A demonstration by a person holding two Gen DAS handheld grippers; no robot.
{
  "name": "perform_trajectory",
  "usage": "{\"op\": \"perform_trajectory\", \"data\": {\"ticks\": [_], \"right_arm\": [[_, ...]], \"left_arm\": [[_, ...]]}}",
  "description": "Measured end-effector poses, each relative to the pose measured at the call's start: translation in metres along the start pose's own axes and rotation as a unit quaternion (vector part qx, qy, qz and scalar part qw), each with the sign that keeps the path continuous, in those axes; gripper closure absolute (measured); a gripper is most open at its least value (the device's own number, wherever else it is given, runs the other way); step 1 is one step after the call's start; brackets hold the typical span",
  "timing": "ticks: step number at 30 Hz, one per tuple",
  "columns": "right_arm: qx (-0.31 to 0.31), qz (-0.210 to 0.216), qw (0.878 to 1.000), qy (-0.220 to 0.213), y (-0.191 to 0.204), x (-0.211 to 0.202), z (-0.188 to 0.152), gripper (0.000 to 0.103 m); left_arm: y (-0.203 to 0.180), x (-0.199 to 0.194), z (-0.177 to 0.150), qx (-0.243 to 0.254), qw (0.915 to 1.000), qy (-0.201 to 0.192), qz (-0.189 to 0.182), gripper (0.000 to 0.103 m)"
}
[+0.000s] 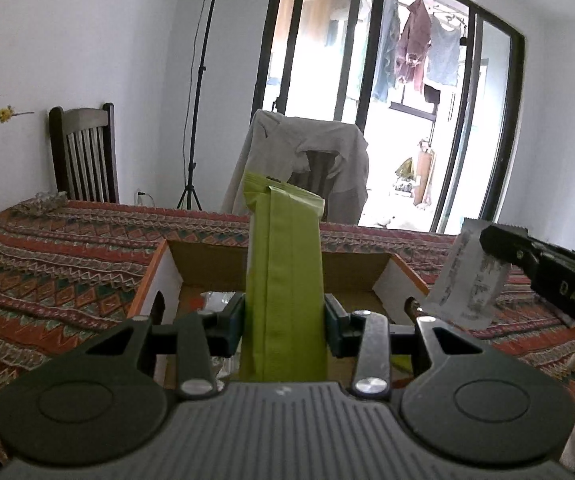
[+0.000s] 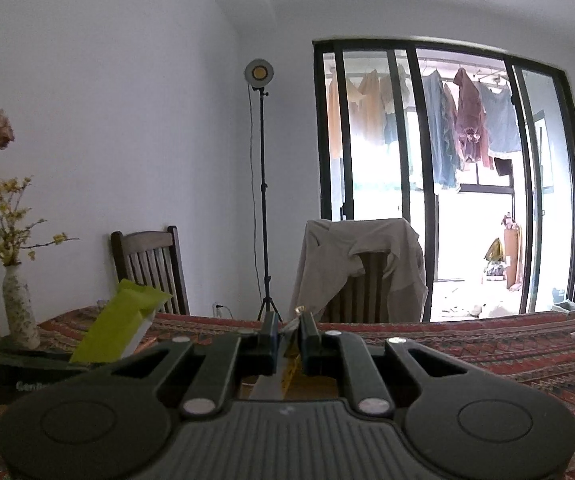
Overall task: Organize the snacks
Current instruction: 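Drop the green bar into the box with the left tool while the right tool releases its packet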
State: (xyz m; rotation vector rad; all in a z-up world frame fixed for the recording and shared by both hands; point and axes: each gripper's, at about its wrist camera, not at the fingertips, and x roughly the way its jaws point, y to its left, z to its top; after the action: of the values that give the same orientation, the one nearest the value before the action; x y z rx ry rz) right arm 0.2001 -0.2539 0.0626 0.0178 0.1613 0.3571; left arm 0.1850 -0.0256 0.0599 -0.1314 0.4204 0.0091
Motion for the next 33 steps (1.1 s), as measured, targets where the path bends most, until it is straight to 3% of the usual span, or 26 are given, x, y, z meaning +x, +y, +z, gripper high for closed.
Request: {"op": "perform_trajectory", "data": {"ticks": [12,19,25,27,28,29,30,32,33], "right_arm": [[0.014,0.007,0.999,0.051,-0.015,0.072,-0.02,0.093],[0.007,0.017,0.996,0.092,-0.011,0.084,-0.038,0.092],[0.002,0.02,0.995,0.101,-0.011,0.082,-0.042,0.087],[0.005,0.021,0.995,0.1,-0.012,0.08,-0.043,0.075],[0.007,0.021,0.995,0.1,-0.012,0.079,-0.044,0.058],[0.007,0.021,0.995,0.099,-0.013,0.078,-0.044,0.041],[0.007,0.019,0.995,0.095,-0.013,0.077,-0.044,0.035],[0.008,0.015,0.996,0.09,-0.014,0.074,-0.043,0.014],[0.01,0.014,0.996,0.087,-0.014,0.074,-0.042,0.01]], "left_arm": [[0.015,0.065,0.002,-0.016,0.9997,0.007,0.019,0.062],[0.025,0.085,-0.007,-0.021,0.9988,0.037,0.023,0.062],[0.028,0.089,-0.013,-0.024,0.9984,0.047,0.019,0.062],[0.029,0.086,-0.012,-0.025,0.9987,0.04,0.018,0.055],[0.029,0.084,-0.012,-0.027,0.9989,0.035,0.017,0.051],[0.029,0.082,-0.012,-0.027,0.9991,0.029,0.017,0.04],[0.029,0.079,-0.012,-0.028,0.9992,0.022,0.018,0.028],[0.029,0.074,-0.011,-0.032,0.9991,0.008,0.027,0.013],[0.029,0.071,-0.011,-0.034,0.9989,-0.001,0.032,0.004]]}}
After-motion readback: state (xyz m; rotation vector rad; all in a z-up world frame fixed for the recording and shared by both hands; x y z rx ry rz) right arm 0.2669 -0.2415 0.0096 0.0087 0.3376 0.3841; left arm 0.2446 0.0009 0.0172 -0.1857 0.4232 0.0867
